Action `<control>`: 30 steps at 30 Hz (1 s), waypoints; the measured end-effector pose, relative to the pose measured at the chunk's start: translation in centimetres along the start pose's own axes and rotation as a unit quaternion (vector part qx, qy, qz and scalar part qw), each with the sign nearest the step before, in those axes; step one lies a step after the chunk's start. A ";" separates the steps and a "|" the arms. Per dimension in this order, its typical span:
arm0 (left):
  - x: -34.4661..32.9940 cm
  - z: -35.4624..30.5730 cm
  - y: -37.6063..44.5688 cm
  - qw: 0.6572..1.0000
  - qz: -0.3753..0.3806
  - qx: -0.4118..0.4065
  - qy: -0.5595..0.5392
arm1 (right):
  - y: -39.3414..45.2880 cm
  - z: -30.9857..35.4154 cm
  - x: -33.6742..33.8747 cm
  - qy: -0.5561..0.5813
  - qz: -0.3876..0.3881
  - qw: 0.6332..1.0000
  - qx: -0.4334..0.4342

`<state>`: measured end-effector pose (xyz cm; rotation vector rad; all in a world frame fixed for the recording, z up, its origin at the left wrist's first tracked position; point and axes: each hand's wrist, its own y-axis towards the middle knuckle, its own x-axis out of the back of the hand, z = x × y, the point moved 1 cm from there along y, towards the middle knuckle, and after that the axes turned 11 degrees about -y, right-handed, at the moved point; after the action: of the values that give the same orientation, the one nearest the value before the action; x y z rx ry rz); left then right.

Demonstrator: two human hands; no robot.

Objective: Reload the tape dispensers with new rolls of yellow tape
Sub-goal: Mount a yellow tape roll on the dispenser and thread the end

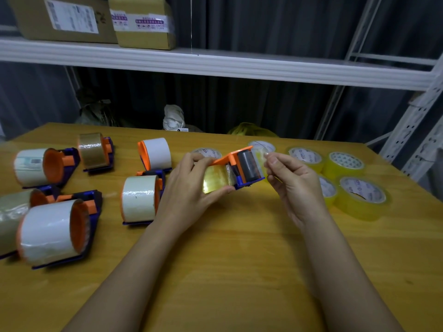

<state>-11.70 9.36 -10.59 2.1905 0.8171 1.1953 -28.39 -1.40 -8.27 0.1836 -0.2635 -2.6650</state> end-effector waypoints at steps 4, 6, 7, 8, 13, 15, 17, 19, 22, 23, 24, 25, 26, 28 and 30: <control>0.0 -0.1 0.0 1.000 0.000 -0.002 -0.002 | 0.1 -0.1 -0.1 0.033 0.020 0.999 -0.033; 0.0 -0.1 0.1 1.000 0.003 -0.005 -0.007 | 0.1 -0.2 -0.2 0.035 0.035 0.998 -0.040; 0.0 -0.1 0.0 1.000 0.005 -0.005 -0.012 | 0.1 -0.2 -0.3 0.033 0.040 0.998 -0.042; 0.0 -0.1 0.1 1.000 0.006 -0.004 -0.019 | 0.1 -0.2 -0.3 0.033 0.044 0.997 -0.044; 0.0 -0.2 0.0 0.999 0.004 0.010 -0.053 | -0.2 0.0 -0.6 0.037 0.043 0.998 -0.038; 0.0 -0.2 -0.1 0.998 0.000 0.017 -0.067 | -0.3 0.0 -0.8 0.024 0.042 0.998 -0.030; -0.1 -0.3 -0.1 0.997 0.001 0.022 -0.076 | -0.3 -0.1 -0.8 0.019 0.037 0.999 -0.026; 0.0 -0.3 -0.1 0.996 0.002 0.026 -0.083 | -0.3 -0.1 -0.8 0.015 0.030 0.999 -0.025; 0.0 -0.4 -0.2 0.996 -0.002 0.023 -0.088 | -0.2 -0.5 -0.9 -0.020 0.024 0.999 -0.018; 0.0 -0.5 -0.2 0.995 -0.009 0.027 -0.101 | -0.2 -0.7 -1.0 -0.048 0.029 0.998 -0.013; 0.0 -0.5 -0.1 0.992 -0.023 0.035 -0.121 | -0.2 -0.8 -1.2 -0.078 0.038 0.996 -0.008; 0.0 -0.5 -0.1 0.987 -0.041 0.045 -0.145 | -0.2 -1.0 -1.3 -0.103 0.045 0.994 -0.005; 0.1 -0.5 0.1 0.983 -0.059 0.057 -0.167 | -0.2 -1.1 -1.3 -0.121 0.047 0.991 -0.004; 0.3 -0.7 0.2 0.974 -0.087 0.085 -0.193 | -0.2 -1.1 -1.2 -0.167 0.028 0.986 0.011; 0.6 -1.0 0.4 0.962 -0.103 0.125 -0.219 | -0.2 -1.1 -1.0 -0.194 0.005 0.979 0.053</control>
<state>-12.17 9.64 -9.55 2.3714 1.0103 0.4975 -27.41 -0.94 -9.26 -0.3103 -0.5278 -2.6588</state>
